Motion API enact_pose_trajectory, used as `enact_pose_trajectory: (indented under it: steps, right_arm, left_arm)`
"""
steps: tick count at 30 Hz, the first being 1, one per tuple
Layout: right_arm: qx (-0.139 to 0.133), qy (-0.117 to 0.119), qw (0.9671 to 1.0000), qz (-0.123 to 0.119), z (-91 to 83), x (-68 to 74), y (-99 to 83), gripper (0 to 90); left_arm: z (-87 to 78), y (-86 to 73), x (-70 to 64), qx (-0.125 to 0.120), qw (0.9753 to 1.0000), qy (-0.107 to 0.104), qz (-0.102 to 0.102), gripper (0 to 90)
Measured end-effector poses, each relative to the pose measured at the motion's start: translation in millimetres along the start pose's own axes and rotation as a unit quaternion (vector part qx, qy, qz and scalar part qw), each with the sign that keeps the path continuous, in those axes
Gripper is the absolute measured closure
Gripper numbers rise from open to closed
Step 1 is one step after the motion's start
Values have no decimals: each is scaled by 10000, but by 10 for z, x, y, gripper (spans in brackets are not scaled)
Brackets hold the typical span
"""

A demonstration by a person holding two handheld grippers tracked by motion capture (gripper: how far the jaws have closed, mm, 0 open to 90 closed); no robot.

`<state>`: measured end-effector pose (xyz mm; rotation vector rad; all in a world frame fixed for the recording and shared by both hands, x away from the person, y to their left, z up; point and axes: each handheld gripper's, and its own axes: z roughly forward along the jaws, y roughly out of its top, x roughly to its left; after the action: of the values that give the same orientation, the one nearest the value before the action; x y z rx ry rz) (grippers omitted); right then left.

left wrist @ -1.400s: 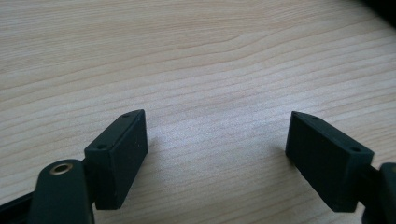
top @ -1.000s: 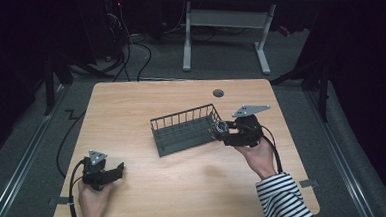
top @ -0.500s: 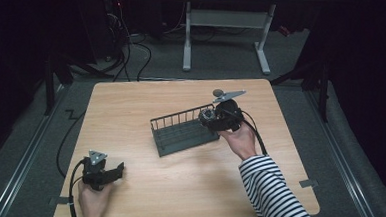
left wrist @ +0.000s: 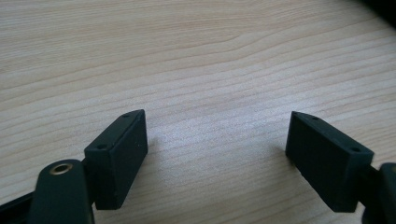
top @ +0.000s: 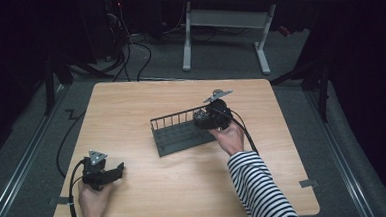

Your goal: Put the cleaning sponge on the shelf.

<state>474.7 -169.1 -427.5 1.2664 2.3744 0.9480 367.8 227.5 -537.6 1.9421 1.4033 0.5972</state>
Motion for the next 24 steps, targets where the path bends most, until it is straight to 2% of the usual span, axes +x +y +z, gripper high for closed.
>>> enact_pose_trajectory:
  steps: [8, 12, 16, 19, 24]
  right_arm:
    - [130, -55, 9999, 9, 101, 0, 4, 405]
    - [336, -96, 9994, -31, 199, 17, -13, 374]
    - [291, 23, 9995, 80, 207, -16, -24, 356]
    - [138, 34, 9999, 75, 145, -19, -43, 302]
    - [-112, 53, 9999, 22, -15, -26, -65, 286]
  left_arm:
    - [0, 0, 0, 0, 10000, 1, 1, 213]
    - [0, 0, 0, 0, 10000, 1, 0, 213]
    - [0, 0, 0, 0, 10000, 1, 1, 213]
    - [0, 0, 0, 1, 10000, 1, 2, 213]
    - [0, 0, -1, 0, 10000, 2, 3, 213]
